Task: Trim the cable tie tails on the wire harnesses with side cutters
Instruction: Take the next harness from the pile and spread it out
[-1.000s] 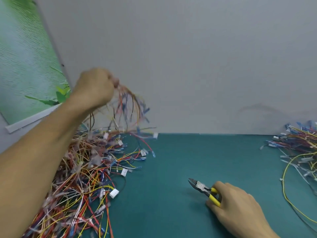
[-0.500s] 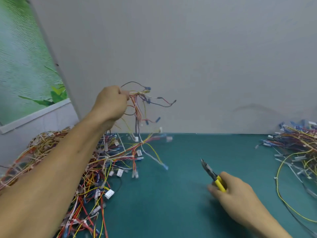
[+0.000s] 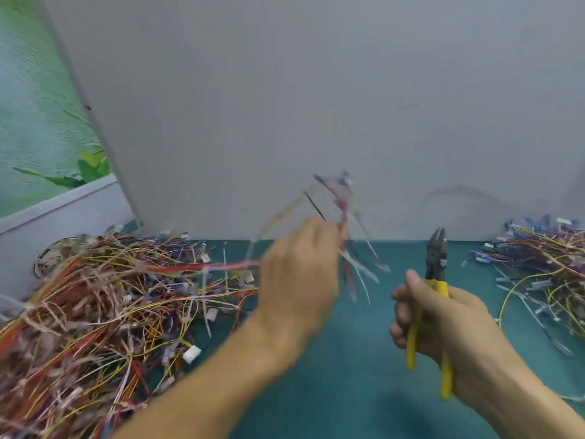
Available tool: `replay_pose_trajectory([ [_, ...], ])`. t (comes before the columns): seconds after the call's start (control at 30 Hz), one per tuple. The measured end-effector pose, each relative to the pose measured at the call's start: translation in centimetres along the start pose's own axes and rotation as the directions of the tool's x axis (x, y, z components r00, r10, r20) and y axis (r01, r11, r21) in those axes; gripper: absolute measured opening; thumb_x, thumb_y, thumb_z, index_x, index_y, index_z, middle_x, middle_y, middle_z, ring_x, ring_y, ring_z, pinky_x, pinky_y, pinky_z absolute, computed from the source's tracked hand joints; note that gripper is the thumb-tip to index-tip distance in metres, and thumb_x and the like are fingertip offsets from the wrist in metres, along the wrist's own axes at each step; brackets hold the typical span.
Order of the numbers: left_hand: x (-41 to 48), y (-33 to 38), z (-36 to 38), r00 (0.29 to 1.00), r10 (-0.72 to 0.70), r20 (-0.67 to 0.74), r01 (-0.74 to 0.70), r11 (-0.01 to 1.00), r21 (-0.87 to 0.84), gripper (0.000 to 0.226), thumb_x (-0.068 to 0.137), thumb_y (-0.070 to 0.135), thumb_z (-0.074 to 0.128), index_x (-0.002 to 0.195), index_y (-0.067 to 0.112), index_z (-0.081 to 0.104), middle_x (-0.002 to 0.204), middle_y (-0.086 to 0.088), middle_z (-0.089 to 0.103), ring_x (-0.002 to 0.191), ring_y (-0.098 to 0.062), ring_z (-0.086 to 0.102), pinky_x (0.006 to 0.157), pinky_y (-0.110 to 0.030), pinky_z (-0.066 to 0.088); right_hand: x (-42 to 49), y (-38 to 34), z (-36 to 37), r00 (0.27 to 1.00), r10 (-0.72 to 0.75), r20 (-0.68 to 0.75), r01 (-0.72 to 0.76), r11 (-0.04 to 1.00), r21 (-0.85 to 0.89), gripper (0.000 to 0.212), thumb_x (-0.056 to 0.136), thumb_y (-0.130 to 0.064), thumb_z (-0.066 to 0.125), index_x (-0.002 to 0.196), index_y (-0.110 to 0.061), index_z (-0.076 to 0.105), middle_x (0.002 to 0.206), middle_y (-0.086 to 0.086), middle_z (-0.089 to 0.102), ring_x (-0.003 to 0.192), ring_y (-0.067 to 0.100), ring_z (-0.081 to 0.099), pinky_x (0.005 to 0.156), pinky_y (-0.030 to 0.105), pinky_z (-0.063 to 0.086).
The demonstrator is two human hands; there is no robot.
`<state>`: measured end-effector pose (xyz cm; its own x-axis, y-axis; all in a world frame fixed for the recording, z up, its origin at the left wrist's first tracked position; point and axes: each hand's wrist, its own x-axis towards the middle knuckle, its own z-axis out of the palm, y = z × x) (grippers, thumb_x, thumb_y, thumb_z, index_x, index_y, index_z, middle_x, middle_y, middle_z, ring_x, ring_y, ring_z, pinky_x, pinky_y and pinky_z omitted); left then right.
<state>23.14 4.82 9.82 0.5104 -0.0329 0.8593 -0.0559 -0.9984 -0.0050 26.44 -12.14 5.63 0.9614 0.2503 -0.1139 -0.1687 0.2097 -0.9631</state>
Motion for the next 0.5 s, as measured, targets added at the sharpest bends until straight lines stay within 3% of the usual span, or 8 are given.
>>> replay_pose_trajectory([
  [0.1, -4.6, 3.4, 1.7, 0.989, 0.117, 0.088, -0.114, 0.993, -0.032, 0.022, 0.089, 0.018, 0.054, 0.069, 0.019, 0.061, 0.066, -0.001, 0.055, 0.051, -0.021, 0.049, 0.047, -0.032, 0.034, -0.2, 0.1, 0.5, 0.996, 0.085, -0.015, -0.085, 0.996, -0.023, 0.037, 0.077, -0.042, 0.066, 0.078, -0.004, 0.067, 0.057, 0.011, 0.057, 0.047, 0.021, 0.053, 0.047, 0.028, 0.042],
  [0.27, -7.4, 6.6, 2.9, 0.964, 0.222, 0.15, -0.194, 0.965, -0.179, 0.017, 0.089, 0.014, 0.059, 0.074, 0.018, 0.066, 0.076, 0.002, 0.063, 0.06, -0.021, 0.053, 0.054, -0.031, 0.04, 0.0, 0.6, -0.6, 0.984, 0.138, -0.11, -0.141, 0.99, -0.017, 0.023, 0.086, -0.011, 0.067, 0.066, -0.008, 0.056, 0.045, 0.002, 0.04, 0.035, 0.012, 0.037, 0.035, 0.016, 0.031],
  [0.33, -7.2, 6.8, 2.6, 0.941, 0.206, 0.27, -0.151, 0.966, -0.21, 0.014, 0.087, 0.026, 0.06, 0.087, 0.018, 0.071, 0.087, 0.005, 0.068, 0.069, -0.019, 0.059, 0.059, -0.028, 0.045, 0.3, 0.4, -1.4, 0.987, 0.072, -0.145, -0.089, 0.989, -0.114, 0.018, 0.085, -0.006, 0.066, 0.07, -0.002, 0.059, 0.047, 0.005, 0.043, 0.037, 0.013, 0.038, 0.038, 0.017, 0.031],
  [0.4, -7.0, 6.5, 2.0, 0.874, 0.165, 0.457, -0.096, 0.981, -0.17, 0.045, 0.084, 0.049, 0.048, 0.108, 0.018, 0.07, 0.104, 0.008, 0.069, 0.082, -0.014, 0.064, 0.07, -0.024, 0.051, 1.0, -0.1, -2.5, 0.978, -0.05, -0.203, -0.007, 0.963, -0.269, 0.018, 0.085, -0.008, 0.068, 0.07, 0.001, 0.062, 0.05, 0.009, 0.05, 0.042, 0.016, 0.041, 0.044, 0.023, 0.033],
  [0.43, -6.9, 6.2, 1.6, 0.844, 0.147, 0.516, -0.075, 0.985, -0.156, 0.056, 0.082, 0.056, 0.043, 0.114, 0.018, 0.067, 0.108, 0.009, 0.068, 0.087, -0.013, 0.065, 0.074, -0.022, 0.051, 1.3, -0.3, -3.3, 0.96, -0.142, -0.241, 0.04, 0.922, -0.385, 0.021, 0.085, -0.011, 0.069, 0.068, -0.001, 0.062, 0.05, 0.01, 0.054, 0.045, 0.018, 0.044, 0.048, 0.026, 0.034],
  [0.5, -6.7, 5.3, 0.7, 0.804, 0.119, 0.583, -0.037, 0.988, -0.151, 0.061, 0.083, 0.061, 0.035, 0.116, 0.019, 0.065, 0.108, 0.01, 0.068, 0.088, -0.013, 0.065, 0.077, -0.022, 0.051, 2.1, -0.6, -5.1, 0.876, -0.363, -0.318, 0.066, 0.743, -0.666, 0.026, 0.084, -0.02, 0.069, 0.064, -0.006, 0.06, 0.054, 0.013, 0.057, 0.053, 0.026, 0.049, 0.054, 0.032, 0.035],
])
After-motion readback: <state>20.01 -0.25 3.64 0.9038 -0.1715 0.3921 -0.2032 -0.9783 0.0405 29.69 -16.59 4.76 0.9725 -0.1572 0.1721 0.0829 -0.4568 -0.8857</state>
